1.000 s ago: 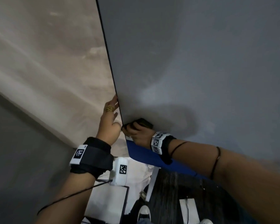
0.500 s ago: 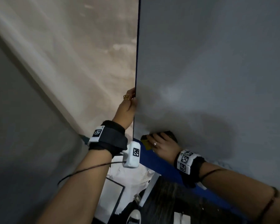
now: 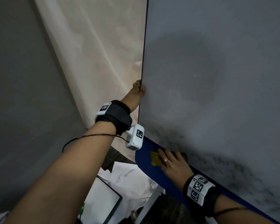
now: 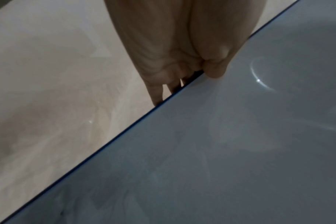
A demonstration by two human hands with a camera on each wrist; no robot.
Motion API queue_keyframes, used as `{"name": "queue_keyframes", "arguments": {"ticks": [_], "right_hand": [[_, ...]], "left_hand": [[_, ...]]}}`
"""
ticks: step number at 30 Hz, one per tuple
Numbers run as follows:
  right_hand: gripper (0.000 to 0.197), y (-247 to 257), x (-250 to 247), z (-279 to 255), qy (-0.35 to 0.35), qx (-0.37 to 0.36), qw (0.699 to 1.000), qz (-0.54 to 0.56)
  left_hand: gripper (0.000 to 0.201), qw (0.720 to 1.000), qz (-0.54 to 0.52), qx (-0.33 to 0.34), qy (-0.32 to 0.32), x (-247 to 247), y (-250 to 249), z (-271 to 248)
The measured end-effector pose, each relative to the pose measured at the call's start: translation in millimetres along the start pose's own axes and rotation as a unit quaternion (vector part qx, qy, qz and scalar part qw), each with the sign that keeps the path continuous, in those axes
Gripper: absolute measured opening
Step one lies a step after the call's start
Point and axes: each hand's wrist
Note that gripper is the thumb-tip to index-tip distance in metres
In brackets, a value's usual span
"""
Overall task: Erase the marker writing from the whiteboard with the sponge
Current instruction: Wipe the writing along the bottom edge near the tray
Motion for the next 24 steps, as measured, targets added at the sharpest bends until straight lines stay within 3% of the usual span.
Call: {"name": "queue_keyframes", "arguments": {"ticks": [6,9,12,18,24], "right_hand": [[0.059,-7.8,6.0,26.9,-0.081,0.053,0.994,-0.041],[0.050,-26.0,3.0,46.6,-0.151,0.083,0.981,-0.085],[0.048,-38.4,3.9,60.0,-0.165,0.070,0.975,-0.129],[0.056,-16.4,36.8,79.9,-0.131,0.060,0.974,-0.174],[0.035,28.1,86.6,85.8,0.052,-0.019,0.981,-0.188]], "left_hand": [[0.012,1.000,0.008,0.015,0.009,-5.4,20.1,8.2],[0.026,0.995,0.047,0.075,0.045,-12.3,25.3,11.7],[0.038,0.985,0.111,0.112,0.076,-18.7,27.8,16.3],[0.042,0.980,0.138,0.102,0.099,-19.4,25.4,21.9],[0.039,0.984,0.141,0.072,0.080,-16.7,24.8,21.5]]}}
Point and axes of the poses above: each hand's wrist, its own z-axis towards the middle knuckle, its own x-axis out of the palm, y = z × x, and after that the axes turned 3 degrees about x, right-handed
